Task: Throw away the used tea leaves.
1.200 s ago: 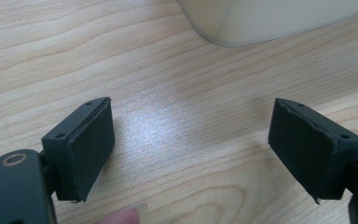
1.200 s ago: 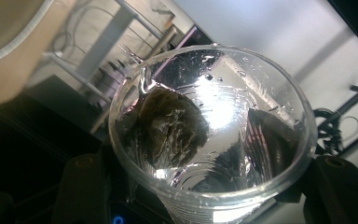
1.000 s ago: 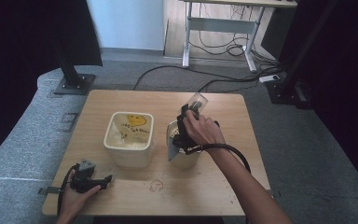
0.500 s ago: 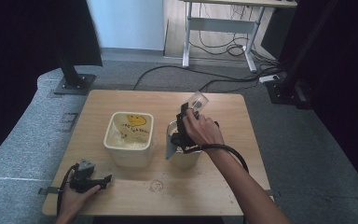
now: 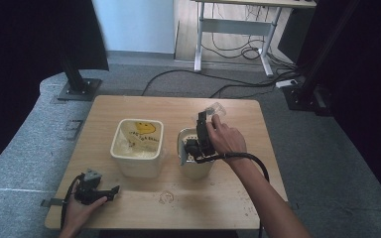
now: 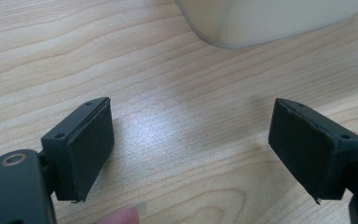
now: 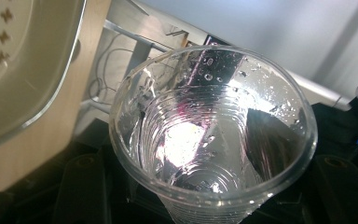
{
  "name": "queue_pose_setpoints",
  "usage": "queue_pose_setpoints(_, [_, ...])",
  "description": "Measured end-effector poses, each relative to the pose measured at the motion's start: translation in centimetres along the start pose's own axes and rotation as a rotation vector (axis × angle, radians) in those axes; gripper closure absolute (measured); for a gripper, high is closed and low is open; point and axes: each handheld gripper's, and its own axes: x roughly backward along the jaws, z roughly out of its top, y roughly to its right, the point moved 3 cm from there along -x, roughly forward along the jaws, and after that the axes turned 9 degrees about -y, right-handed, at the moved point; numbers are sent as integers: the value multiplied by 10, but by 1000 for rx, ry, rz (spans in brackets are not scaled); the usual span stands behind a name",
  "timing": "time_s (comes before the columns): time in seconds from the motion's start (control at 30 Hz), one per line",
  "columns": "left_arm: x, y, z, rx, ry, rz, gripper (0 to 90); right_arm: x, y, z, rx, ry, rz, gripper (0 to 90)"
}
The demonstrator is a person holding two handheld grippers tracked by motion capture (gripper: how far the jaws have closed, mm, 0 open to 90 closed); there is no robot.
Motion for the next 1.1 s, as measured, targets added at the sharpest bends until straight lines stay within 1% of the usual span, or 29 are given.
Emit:
queue_pose_setpoints(0.03, [0,0,0,0,0,0,144,0,0,0,-27,3,18,393])
queue_pose_setpoints(0.07, [0,1,0,1,1,0,143,-1,1,-1,-74,14,45,393])
queue_pose_setpoints(0.1, [0,1,0,1,1,0,144,-1,1,-1,-74,14,45,393])
queue_pose_setpoints(0.13, [0,1,0,0,1,0,144,-2,3,-2,-155,33,89,392])
queue_pose_setpoints(0.17, [0,1,0,0,1,0,144,-2,3,-2,-155,33,89,392])
queue_pose_setpoints(0.2, [0,1,0,-1,1,1,144,-1,5,-4,-274,55,165,391])
queue_pose_setpoints(0.27, [0,2,0,0,1,1,144,-2,7,-6,-380,92,229,388])
queue_pose_setpoints(0.3, [0,2,0,0,1,1,144,-2,7,-6,-380,92,229,388])
queue_pose_setpoints(0.33, [0,2,0,0,2,1,143,-4,8,-8,-523,140,312,386])
queue_pose_setpoints(0.37, [0,2,0,0,2,1,143,-4,8,-9,-576,154,340,386])
queue_pose_setpoints(0.4, [0,2,0,1,4,1,144,-6,9,-11,-672,181,394,384])
queue_pose_setpoints(0.43, [0,2,0,1,4,1,144,-6,10,-13,-732,198,428,384])
queue_pose_setpoints(0.47, [0,2,0,2,4,0,144,-7,11,-15,-833,226,485,384])
queue_pose_setpoints(0.5, [0,2,-1,2,4,-1,144,-8,12,-17,-884,243,514,384])
queue_pose_setpoints(0.53, [0,2,-1,2,4,-1,144,-8,12,-17,-884,243,514,384])
queue_pose_setpoints(0.57, [0,2,-1,3,5,-1,144,-9,12,-19,-948,254,551,384])
queue_pose_setpoints(0.6, [0,2,-1,4,5,0,144,-12,12,-24,-1082,283,621,384])
queue_pose_setpoints(0.63, [0,2,-1,4,5,1,144,-13,12,-26,-1125,290,643,384])
queue_pose_setpoints(0.67, [0,2,-1,4,5,1,144,-14,11,-28,-1188,303,677,384])
queue_pose_setpoints(0.7, [0,2,-1,7,7,0,144,-16,11,-30,-1222,312,697,384])
queue_pose_setpoints(0.73, [0,2,-1,7,7,0,144,-16,11,-30,-1222,312,697,384])
queue_pose_setpoints(0.77, [0,2,-1,5,6,0,144,-17,10,-32,-1269,325,725,385])
queue_pose_setpoints(0.8, [0,2,-1,6,6,0,144,-19,8,-36,-1363,349,781,385])
queue_pose_setpoints(0.83, [0,2,-1,6,6,0,144,-19,8,-36,-1363,349,781,385])
queue_pose_setpoints(0.87, [0,2,-1,6,6,1,144,-21,7,-38,-1421,370,817,386])
queue_pose_setpoints(0.9, [0,2,-1,6,6,1,144,-21,7,-38,-1421,370,817,386])
queue_pose_setpoints(0.93, [0,2,-1,6,6,1,144,-22,6,-39,-1461,383,841,388])
queue_pose_setpoints(1.03, [0,2,-1,5,5,1,144,-22,6,-39,-1469,387,845,388])
queue_pose_setpoints(1.1, [1,3,-2,4,5,1,144,-20,8,-37,-1485,406,846,387])
